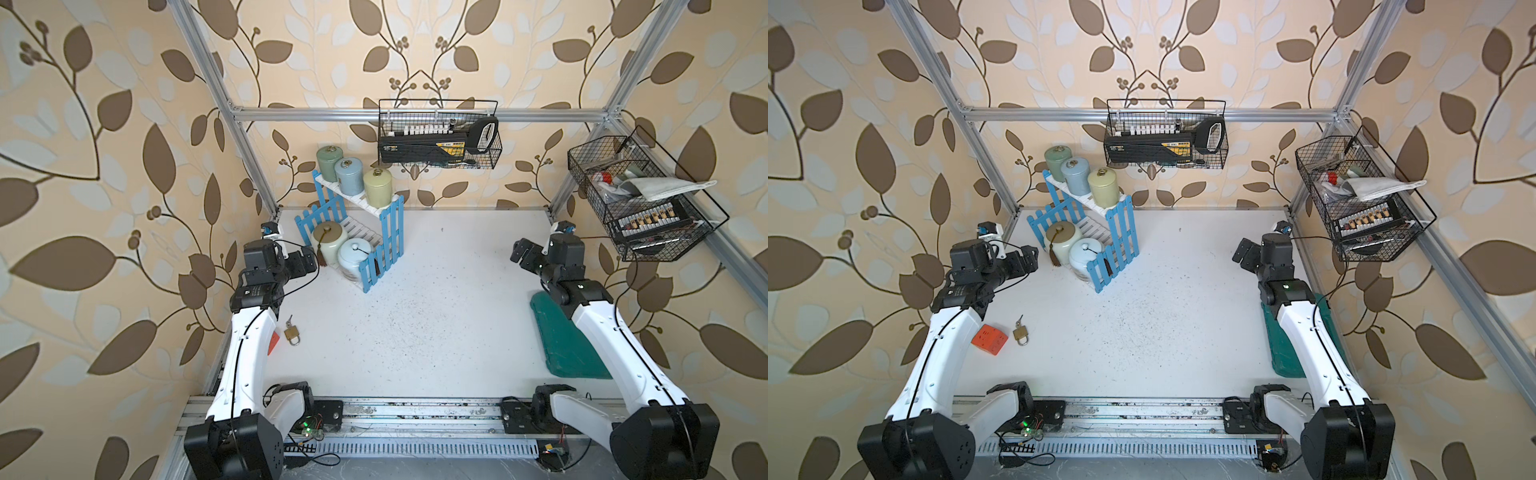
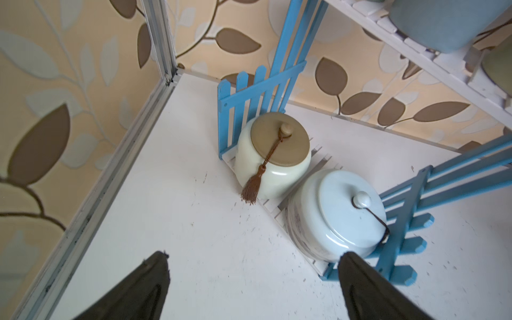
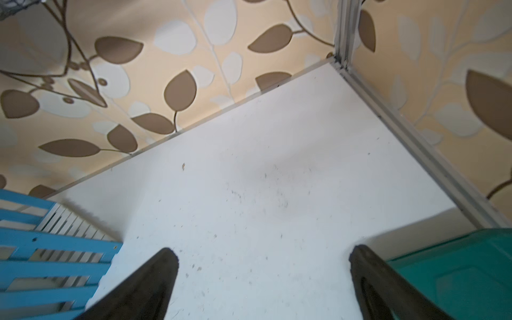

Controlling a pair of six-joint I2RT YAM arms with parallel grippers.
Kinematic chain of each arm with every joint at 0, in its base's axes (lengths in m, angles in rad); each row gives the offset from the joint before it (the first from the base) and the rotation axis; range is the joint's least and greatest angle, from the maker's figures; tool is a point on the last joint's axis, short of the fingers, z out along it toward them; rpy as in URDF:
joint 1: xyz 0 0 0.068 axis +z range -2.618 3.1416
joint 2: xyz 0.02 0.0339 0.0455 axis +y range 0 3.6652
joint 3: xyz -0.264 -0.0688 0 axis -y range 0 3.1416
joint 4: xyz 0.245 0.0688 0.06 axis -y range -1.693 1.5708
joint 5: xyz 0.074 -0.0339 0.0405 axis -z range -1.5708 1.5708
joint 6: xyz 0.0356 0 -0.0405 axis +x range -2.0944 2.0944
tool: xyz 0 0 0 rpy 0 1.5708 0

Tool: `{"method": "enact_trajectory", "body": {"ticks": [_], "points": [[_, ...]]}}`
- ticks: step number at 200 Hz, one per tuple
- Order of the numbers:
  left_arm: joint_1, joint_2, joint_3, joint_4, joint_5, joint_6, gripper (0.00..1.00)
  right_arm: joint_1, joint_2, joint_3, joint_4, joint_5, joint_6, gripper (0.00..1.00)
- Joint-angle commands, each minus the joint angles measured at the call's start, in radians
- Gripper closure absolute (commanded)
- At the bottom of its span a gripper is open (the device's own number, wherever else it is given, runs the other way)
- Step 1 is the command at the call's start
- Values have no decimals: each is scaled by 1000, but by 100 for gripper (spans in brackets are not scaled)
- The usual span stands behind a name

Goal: Remove the tea canisters from the shelf
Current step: Move the shelf to the center of the board.

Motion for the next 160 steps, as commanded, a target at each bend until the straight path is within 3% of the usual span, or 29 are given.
{"method": "enact_trajectory", "body": {"ticks": [1, 41, 87, 160], "points": [[49, -22, -62, -1, 106, -23, 1, 102, -23, 15, -68, -24, 57, 1], [56, -9, -100, 22, 97, 12, 1, 405, 35, 59, -65, 192, 104, 1], [62, -14, -135, 47, 119, 17, 1, 676, 189, 162, -30, 326, 167, 1], [59, -36, -147, 62, 123, 14, 1, 912, 488, 386, -35, 419, 246, 1]]}}
